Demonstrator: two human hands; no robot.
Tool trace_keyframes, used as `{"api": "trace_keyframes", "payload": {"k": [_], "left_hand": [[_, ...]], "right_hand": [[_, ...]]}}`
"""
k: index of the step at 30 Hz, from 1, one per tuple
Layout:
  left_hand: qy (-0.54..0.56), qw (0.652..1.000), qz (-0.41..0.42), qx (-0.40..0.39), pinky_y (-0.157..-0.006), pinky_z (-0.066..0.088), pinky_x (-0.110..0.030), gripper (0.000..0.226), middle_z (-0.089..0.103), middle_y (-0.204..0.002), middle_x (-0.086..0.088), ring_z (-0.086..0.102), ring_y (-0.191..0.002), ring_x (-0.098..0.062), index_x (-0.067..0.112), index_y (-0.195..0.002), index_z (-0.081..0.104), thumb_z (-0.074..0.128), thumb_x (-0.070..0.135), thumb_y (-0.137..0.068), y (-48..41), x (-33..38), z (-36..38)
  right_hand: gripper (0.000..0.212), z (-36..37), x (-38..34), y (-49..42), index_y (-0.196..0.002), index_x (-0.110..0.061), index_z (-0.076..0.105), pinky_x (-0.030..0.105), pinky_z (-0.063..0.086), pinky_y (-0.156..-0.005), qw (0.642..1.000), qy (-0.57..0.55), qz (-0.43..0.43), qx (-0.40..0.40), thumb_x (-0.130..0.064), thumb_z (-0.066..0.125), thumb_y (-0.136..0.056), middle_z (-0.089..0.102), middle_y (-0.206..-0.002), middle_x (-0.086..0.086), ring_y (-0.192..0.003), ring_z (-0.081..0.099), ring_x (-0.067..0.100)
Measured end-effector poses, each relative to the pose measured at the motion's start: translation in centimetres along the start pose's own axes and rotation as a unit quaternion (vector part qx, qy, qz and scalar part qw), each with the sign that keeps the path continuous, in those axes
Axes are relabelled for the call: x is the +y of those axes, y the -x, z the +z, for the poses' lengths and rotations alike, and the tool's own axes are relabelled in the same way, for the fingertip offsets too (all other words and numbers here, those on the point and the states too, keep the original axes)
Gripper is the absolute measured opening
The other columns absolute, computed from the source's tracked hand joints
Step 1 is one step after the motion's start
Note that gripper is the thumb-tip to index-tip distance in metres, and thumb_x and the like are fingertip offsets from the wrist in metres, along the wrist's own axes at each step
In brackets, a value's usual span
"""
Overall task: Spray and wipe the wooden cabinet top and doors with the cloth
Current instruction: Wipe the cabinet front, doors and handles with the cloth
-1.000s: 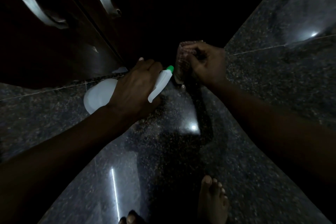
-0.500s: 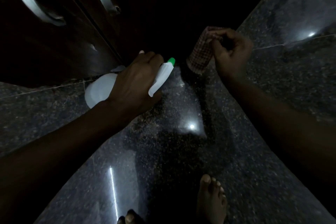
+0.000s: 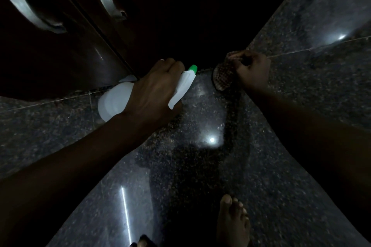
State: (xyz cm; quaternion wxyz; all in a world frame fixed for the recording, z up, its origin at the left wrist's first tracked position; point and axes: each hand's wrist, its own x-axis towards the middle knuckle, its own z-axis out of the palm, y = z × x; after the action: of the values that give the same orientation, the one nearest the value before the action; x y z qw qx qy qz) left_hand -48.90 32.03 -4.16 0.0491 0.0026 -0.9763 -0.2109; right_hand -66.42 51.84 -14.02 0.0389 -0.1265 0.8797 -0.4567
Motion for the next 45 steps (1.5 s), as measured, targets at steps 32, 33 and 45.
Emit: {"api": "trace_keyframes", "payload": {"k": [32, 33, 45], "left_hand": [[0.032, 0.998, 0.026, 0.044, -0.062, 0.027, -0.03, 0.019, 0.036, -0.086, 0.003, 0.032, -0.078, -0.014, 0.019, -0.086, 0.034, 0.028, 0.025, -0.069, -3.8, 3.5, -3.4], [0.033, 0.998, 0.026, 0.045, -0.062, 0.029, -0.033, 0.02, 0.037, -0.085, 0.002, 0.034, -0.078, -0.015, 0.017, -0.085, 0.036, 0.028, 0.025, -0.069, -3.9, 3.6, -3.6], [0.021, 0.997, 0.021, 0.078, -0.061, 0.03, -0.03, 0.016, 0.042, -0.083, 0.001, 0.039, -0.074, -0.016, 0.011, -0.086, 0.044, 0.039, 0.016, -0.071, -3.7, 4.2, -7.5]], "right_hand": [[0.016, -2.7, -9.3, 0.6, -0.095, -0.006, 0.078, 0.032, 0.06, -0.082, 0.976, -0.129, -0.145, 0.095, -0.009, 0.066, -0.085, 0.077, -0.096, 0.001, -0.091, 0.074, 0.012], [0.016, -2.4, -8.5, 0.7, -0.095, -0.006, 0.079, 0.034, 0.061, -0.082, 0.98, -0.114, -0.138, 0.083, -0.009, 0.066, -0.086, 0.078, -0.096, 0.002, -0.091, 0.074, 0.012], [0.016, -6.7, -15.6, 0.4, -0.095, -0.011, 0.077, 0.036, 0.061, -0.082, 0.967, -0.158, -0.157, 0.125, -0.011, 0.064, -0.085, 0.077, -0.092, 0.002, -0.09, 0.074, 0.013]]}}
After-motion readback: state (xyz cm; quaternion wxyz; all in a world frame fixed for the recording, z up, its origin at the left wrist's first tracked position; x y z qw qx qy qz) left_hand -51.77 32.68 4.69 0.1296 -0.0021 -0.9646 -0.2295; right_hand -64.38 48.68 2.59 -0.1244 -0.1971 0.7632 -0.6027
